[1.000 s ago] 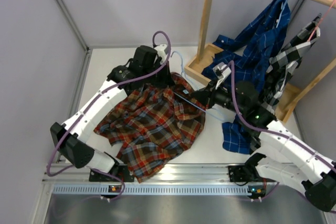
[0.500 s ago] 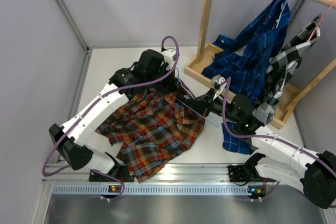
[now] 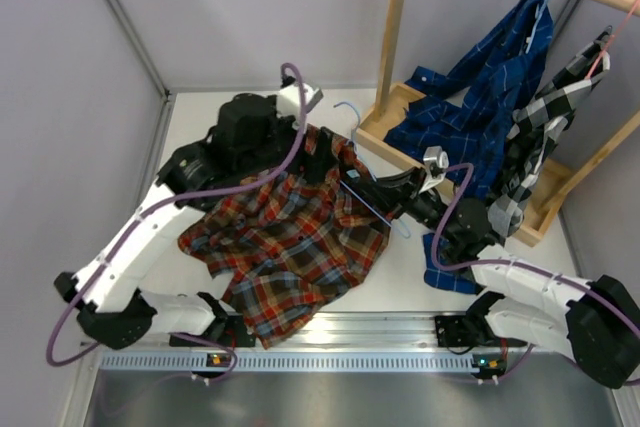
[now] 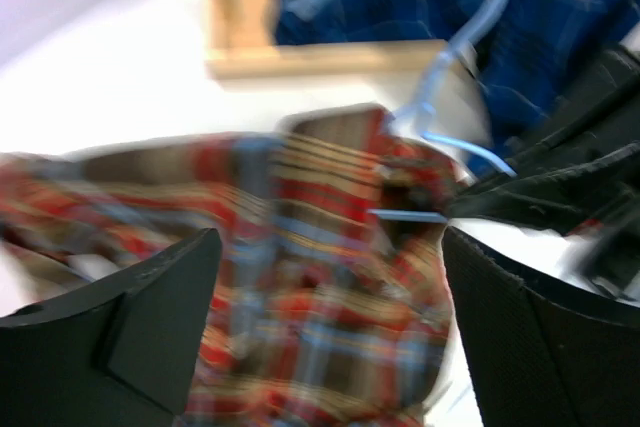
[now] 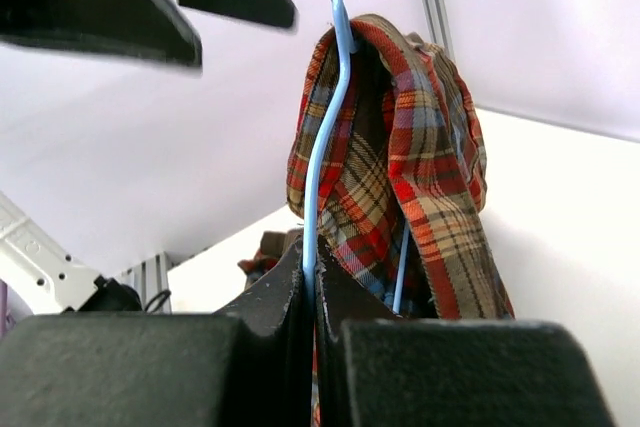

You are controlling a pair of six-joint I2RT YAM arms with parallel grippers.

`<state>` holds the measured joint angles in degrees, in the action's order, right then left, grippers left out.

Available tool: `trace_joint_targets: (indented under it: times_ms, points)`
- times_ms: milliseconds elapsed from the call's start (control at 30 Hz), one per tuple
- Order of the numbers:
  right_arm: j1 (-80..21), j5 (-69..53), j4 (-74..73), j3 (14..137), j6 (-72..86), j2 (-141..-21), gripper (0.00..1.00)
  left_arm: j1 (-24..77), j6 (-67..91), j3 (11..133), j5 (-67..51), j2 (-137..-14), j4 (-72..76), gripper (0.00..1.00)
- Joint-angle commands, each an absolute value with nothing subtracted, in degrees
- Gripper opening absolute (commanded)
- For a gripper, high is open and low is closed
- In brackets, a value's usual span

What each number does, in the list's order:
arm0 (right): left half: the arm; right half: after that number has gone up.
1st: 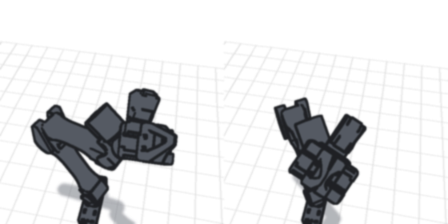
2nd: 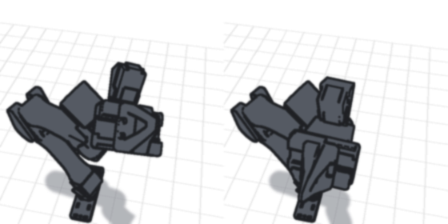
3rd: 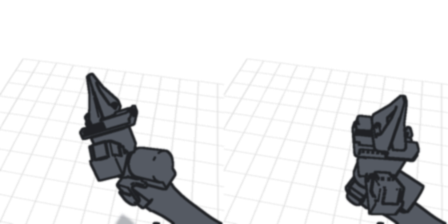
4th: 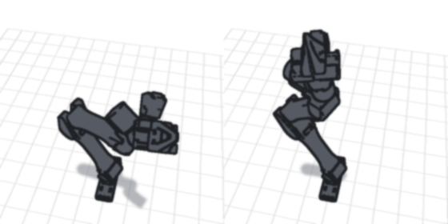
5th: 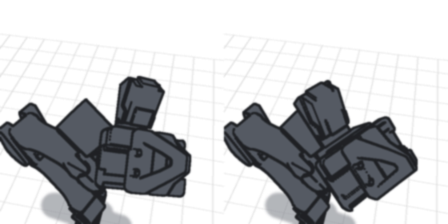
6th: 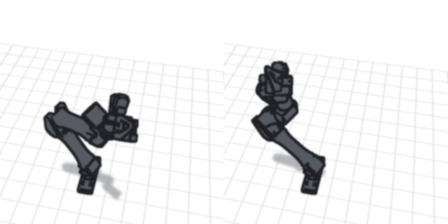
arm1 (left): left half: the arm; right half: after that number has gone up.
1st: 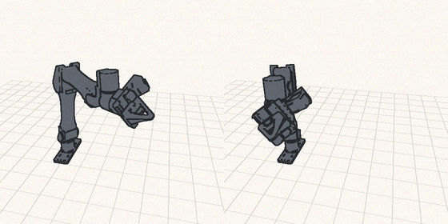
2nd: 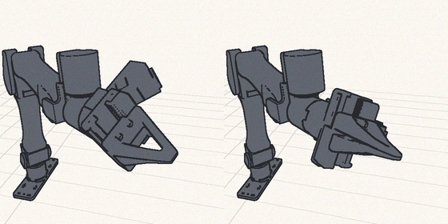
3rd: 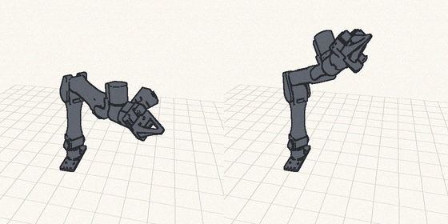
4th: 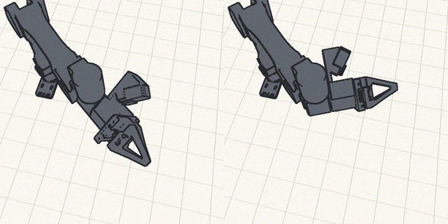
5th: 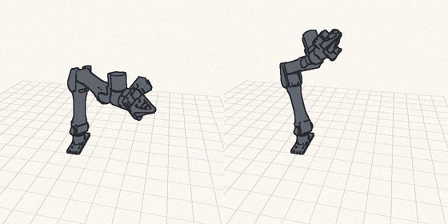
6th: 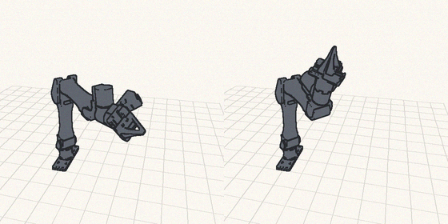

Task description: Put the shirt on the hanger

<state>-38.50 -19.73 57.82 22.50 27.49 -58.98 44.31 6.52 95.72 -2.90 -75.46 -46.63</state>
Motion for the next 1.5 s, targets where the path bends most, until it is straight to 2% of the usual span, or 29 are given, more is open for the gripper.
trace_joint_targets:
  times_ms: [0,67,200,267,300,333,400,567,733,967,1233,1333,1400,1467]
  points:
    - [-39.5,-19.9,71.3,24.0,28.0,-59.0,0.0,44.0,-6.4,89.2,11.2,-65.2,-29.6,0.97]
    - [-39.5,-19.9,71.5,23.4,28.1,-58.6,0.0,43.6,-10.5,83.2,9.9,-62.2,-22.5,0.98]
    - [-39.5,-20.1,73.1,21.2,28.5,-56.7,0.0,41.4,-21.8,83.6,-0.8,-62.2,-19.3,0.98]
    - [-39.3,-21.4,70.5,21.0,27.9,-55.1,0.0,38.8,-25.7,85.0,-11.2,-64.2,-24.5,0.94]
    - [-39.4,-21.5,69.5,20.6,27.4,-53.2,0.0,35.7,-29.9,85.2,-23.9,-65.3,-25.9,0.9]
    - [-39.4,-21.8,67.5,20.3,27.2,-52.1,0.0,33.9,-31.3,84.9,-29.8,-65.6,-26.9,0.87]
    - [-39.4,-21.8,65.0,19.3,25.8,-48.6,0.0,30.1,-31.8,85.2,-42.8,-66.3,-26.5,0.86]
    - [-39.3,-23.0,58.6,17.1,24.4,-40.9,0.0,28.6,-33.4,87.4,-51.8,-68.8,-26.5,0.78]
    - [-39.3,-25.3,53.5,18.0,23.9,-37.7,0.0,28.5,-30.9,88.6,-64.5,-70.8,-26.5,0.78]
    - [-39.3,-27.8,46.9,21.3,22.4,-35.9,0.0,28.6,-28.0,87.4,-72.9,-72.3,-27.4,0.8]
    - [-39.3,-31.8,42.2,25.8,20.9,-36.4,0.0,29.0,-25.8,85.9,-70.5,-73.7,-27.4,0.8]
    - [-39.3,-32.3,41.9,26.6,21.1,-36.6,0.0,29.6,-27.2,84.0,-68.1,-73.3,-27.5,0.73]
    - [-39.4,-32.4,41.5,27.1,21.1,-36.6,0.0,29.7,-29.0,83.1,-68.1,-72.5,-27.6,0.63]
    - [-39.3,-32.8,40.8,27.6,21.0,-36.9,0.0,30.1,-30.1,82.4,-68.6,-72.1,-27.6,0.58]
